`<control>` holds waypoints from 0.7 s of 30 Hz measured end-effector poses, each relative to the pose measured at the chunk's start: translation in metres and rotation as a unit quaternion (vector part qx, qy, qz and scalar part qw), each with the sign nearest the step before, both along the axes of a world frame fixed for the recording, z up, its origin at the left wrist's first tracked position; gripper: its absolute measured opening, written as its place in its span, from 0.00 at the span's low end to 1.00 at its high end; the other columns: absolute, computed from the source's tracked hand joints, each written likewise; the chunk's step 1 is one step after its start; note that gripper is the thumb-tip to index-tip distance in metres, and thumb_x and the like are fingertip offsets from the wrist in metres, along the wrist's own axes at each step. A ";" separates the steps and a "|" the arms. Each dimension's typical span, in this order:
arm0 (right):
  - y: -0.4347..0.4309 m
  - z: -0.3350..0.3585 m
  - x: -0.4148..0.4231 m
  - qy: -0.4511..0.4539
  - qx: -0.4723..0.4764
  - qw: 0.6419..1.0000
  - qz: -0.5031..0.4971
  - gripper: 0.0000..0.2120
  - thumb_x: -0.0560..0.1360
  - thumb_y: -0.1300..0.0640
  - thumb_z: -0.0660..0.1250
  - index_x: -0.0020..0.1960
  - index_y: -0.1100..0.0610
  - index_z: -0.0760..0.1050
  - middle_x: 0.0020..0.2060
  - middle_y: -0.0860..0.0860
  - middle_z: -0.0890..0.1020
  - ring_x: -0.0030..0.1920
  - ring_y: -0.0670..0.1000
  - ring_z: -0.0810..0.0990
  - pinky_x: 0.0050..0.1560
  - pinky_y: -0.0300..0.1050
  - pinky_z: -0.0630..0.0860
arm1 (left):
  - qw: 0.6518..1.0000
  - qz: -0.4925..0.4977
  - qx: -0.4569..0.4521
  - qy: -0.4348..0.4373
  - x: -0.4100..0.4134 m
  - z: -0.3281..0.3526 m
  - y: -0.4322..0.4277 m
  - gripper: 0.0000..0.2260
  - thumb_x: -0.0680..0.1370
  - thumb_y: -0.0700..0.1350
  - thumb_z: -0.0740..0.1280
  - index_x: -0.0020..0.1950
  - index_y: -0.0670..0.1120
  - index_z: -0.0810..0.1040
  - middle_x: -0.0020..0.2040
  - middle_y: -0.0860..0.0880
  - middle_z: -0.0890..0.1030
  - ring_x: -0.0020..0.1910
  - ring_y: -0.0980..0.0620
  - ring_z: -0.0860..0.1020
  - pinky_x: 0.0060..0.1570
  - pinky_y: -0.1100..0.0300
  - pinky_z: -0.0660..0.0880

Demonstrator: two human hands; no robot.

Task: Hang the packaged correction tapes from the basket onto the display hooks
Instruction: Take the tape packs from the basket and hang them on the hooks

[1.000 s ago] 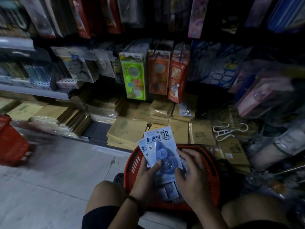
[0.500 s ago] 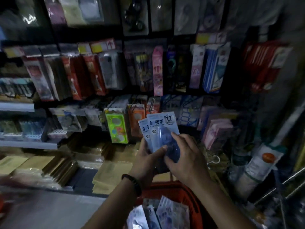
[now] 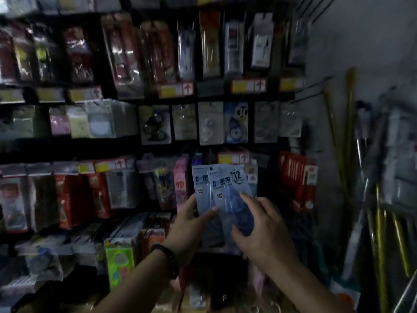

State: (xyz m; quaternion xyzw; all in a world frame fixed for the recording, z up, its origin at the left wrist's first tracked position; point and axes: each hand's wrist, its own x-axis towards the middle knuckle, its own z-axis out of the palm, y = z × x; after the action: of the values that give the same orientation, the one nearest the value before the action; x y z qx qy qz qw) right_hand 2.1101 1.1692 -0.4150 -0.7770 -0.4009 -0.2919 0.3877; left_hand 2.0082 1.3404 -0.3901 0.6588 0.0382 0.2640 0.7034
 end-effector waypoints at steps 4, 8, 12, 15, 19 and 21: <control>-0.006 0.041 0.032 0.003 0.007 1.000 -0.008 0.39 0.72 0.40 0.73 0.80 0.43 0.64 0.62 0.38 0.70 0.62 0.42 0.74 0.63 0.39 0.76 | 1.000 0.007 0.022 -0.016 0.032 0.046 0.004 0.15 0.82 0.37 0.70 0.68 0.47 0.79 0.60 0.43 0.87 0.59 0.39 0.86 0.60 0.37 0.82; -0.015 0.080 0.059 0.013 0.035 0.999 -0.017 0.38 0.73 0.42 0.76 0.79 0.44 0.67 0.59 0.39 0.72 0.58 0.41 0.75 0.59 0.38 0.77 | 0.998 0.028 0.056 -0.023 0.061 0.081 0.007 0.12 0.80 0.41 0.74 0.63 0.45 0.82 0.56 0.43 0.88 0.56 0.39 0.87 0.59 0.34 0.82; -0.028 0.112 0.094 0.005 0.048 0.995 -0.084 0.37 0.74 0.43 0.75 0.80 0.44 0.66 0.62 0.42 0.73 0.63 0.45 0.73 0.61 0.37 0.71 | 0.995 0.048 0.078 -0.027 0.088 0.106 0.011 0.12 0.79 0.39 0.74 0.61 0.46 0.82 0.53 0.46 0.89 0.52 0.44 0.88 0.56 0.38 0.84; -0.035 0.129 0.125 0.013 0.055 0.991 -0.123 0.37 0.74 0.43 0.75 0.79 0.43 0.66 0.63 0.44 0.73 0.64 0.48 0.75 0.62 0.45 0.77 | 0.995 0.056 0.079 -0.034 0.109 0.118 0.015 0.13 0.79 0.38 0.75 0.62 0.45 0.81 0.52 0.46 0.89 0.52 0.44 0.88 0.56 0.38 0.84; -0.039 0.143 0.160 0.013 0.069 0.985 -0.158 0.36 0.75 0.45 0.75 0.80 0.44 0.66 0.62 0.46 0.72 0.60 0.48 0.76 0.60 0.45 0.78 | 0.993 0.050 0.099 -0.042 0.130 0.126 0.017 0.12 0.79 0.40 0.75 0.62 0.47 0.82 0.53 0.47 0.89 0.53 0.44 0.88 0.58 0.39 0.83; -0.038 0.149 0.170 0.006 0.079 0.984 -0.163 0.35 0.76 0.46 0.74 0.80 0.44 0.65 0.62 0.46 0.72 0.59 0.48 0.76 0.59 0.46 0.79 | 0.992 0.047 0.104 -0.043 0.138 0.126 0.015 0.12 0.79 0.40 0.75 0.62 0.48 0.82 0.53 0.48 0.89 0.52 0.45 0.88 0.57 0.40 0.84</control>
State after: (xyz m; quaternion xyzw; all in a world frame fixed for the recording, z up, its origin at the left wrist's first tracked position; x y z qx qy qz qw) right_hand 2.2803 1.1307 -0.2662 -0.8007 -0.2426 -0.3770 0.3973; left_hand 2.1467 1.3559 -0.2640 0.7140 0.0112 0.3277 0.6186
